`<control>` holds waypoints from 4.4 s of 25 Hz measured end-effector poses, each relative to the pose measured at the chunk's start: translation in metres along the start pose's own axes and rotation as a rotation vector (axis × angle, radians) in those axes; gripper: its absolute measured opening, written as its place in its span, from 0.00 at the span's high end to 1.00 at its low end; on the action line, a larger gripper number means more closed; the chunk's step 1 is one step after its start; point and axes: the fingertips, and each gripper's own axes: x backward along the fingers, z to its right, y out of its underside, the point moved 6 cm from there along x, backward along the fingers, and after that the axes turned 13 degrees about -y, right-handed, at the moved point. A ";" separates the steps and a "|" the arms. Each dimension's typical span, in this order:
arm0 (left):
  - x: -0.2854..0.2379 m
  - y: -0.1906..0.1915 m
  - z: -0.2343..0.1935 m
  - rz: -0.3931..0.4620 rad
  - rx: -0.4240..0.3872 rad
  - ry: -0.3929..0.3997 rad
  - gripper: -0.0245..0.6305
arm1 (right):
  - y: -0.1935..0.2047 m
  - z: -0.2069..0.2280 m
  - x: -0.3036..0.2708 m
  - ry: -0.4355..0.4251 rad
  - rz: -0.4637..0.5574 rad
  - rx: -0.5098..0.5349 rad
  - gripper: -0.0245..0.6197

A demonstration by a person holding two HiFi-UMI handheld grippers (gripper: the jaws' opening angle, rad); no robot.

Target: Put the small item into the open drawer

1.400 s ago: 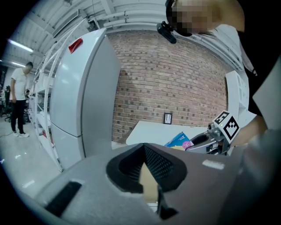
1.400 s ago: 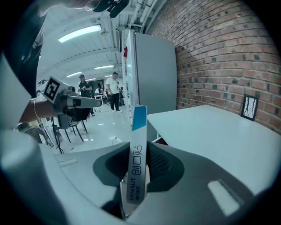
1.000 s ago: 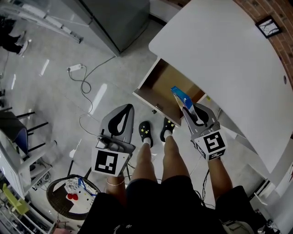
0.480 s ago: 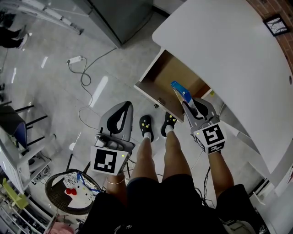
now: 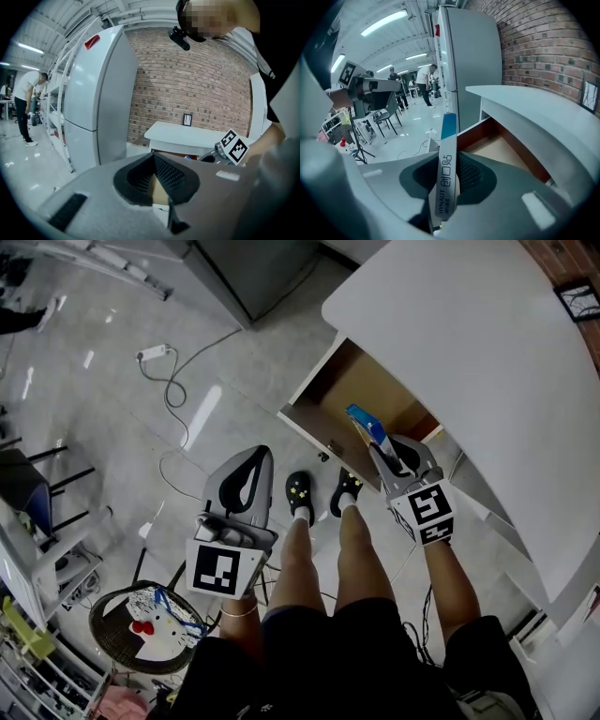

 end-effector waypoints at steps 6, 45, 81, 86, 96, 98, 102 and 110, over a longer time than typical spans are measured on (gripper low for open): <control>-0.009 0.010 -0.003 -0.006 -0.002 -0.005 0.97 | 0.010 0.008 -0.019 -0.017 -0.036 -0.003 0.82; -0.008 0.037 -0.019 -0.044 0.062 -0.128 0.97 | 0.079 0.038 -0.119 -0.145 -0.376 0.059 0.82; -0.004 0.045 -0.035 -0.047 0.091 -0.190 0.97 | 0.094 0.049 -0.162 -0.153 -0.495 0.044 0.80; -0.003 0.047 -0.035 -0.049 0.095 -0.192 0.97 | 0.095 0.049 -0.162 -0.142 -0.485 0.057 0.80; -0.001 0.042 -0.034 -0.041 0.085 -0.190 0.97 | 0.087 0.049 -0.155 -0.125 -0.454 0.059 0.75; 0.001 0.040 -0.033 -0.039 0.084 -0.187 0.97 | 0.083 0.047 -0.151 -0.123 -0.432 0.059 0.75; 0.002 0.037 -0.032 -0.036 0.076 -0.180 0.97 | 0.074 0.043 -0.148 -0.124 -0.394 0.063 0.75; 0.008 0.030 -0.032 -0.022 0.060 -0.167 0.97 | 0.049 0.034 -0.135 -0.089 -0.295 0.053 0.76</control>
